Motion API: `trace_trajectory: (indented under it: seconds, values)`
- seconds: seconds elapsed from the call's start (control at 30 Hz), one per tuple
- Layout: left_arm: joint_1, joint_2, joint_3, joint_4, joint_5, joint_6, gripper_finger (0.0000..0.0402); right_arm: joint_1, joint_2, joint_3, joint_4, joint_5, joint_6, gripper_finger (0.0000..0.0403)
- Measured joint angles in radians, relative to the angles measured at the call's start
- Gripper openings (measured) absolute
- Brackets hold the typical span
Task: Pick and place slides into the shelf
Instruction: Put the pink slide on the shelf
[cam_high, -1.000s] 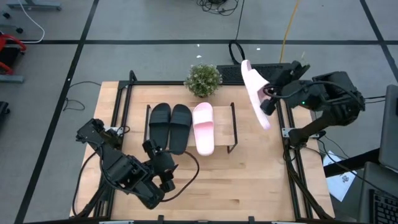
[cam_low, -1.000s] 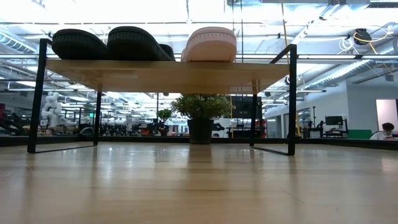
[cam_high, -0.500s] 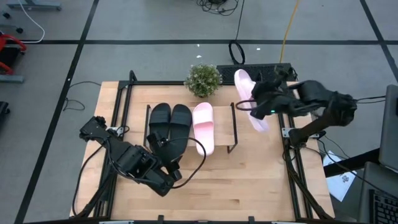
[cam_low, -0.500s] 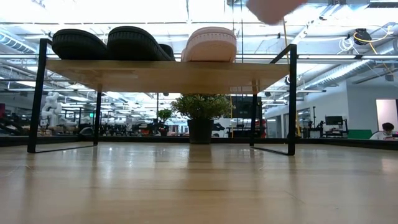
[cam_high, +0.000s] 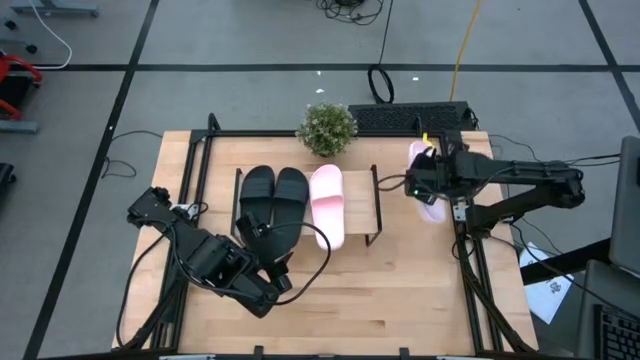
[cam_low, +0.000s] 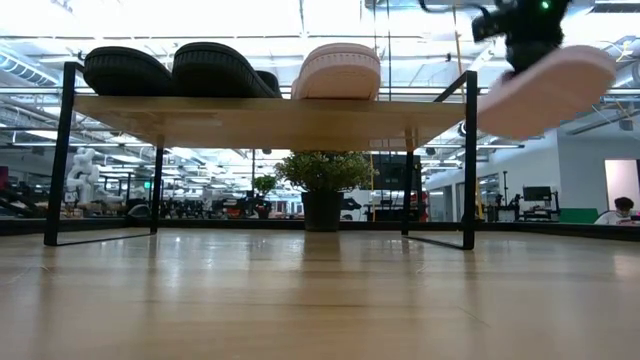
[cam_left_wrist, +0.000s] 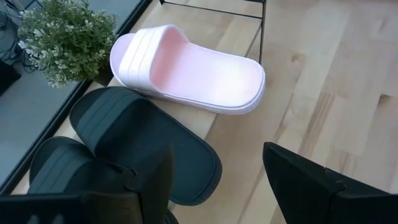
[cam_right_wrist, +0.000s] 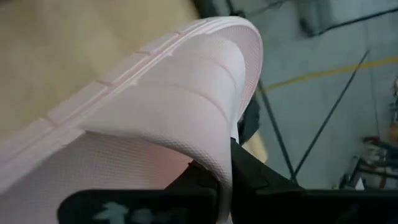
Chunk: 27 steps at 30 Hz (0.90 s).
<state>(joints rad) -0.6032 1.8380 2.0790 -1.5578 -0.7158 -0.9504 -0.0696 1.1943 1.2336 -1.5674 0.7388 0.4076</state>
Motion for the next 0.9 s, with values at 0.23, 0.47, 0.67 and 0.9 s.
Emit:
trace_trajectory:
  seconds: [0.23, 0.47, 0.67, 0.9]
  values:
    - [0.009, 0.000, 0.000, 0.000, 0.000, -0.006, 0.0243, 0.055, 0.031, -0.076, 0.000, -0.112, 0.001, 0.0000]
    - [0.018, 0.000, 0.000, 0.000, -0.009, -0.020, 0.0243, 0.111, 0.081, 0.035, -0.002, -0.001, -0.089, 0.0000]
    - [0.030, 0.000, 0.000, 0.011, -0.009, -0.021, 0.0243, 0.119, 0.207, 0.235, -0.003, 0.044, -0.243, 0.0000]
    - [0.029, 0.000, 0.000, 0.016, -0.009, -0.027, 0.0243, 0.119, 0.399, 0.465, -0.002, 0.116, -0.382, 0.0000]
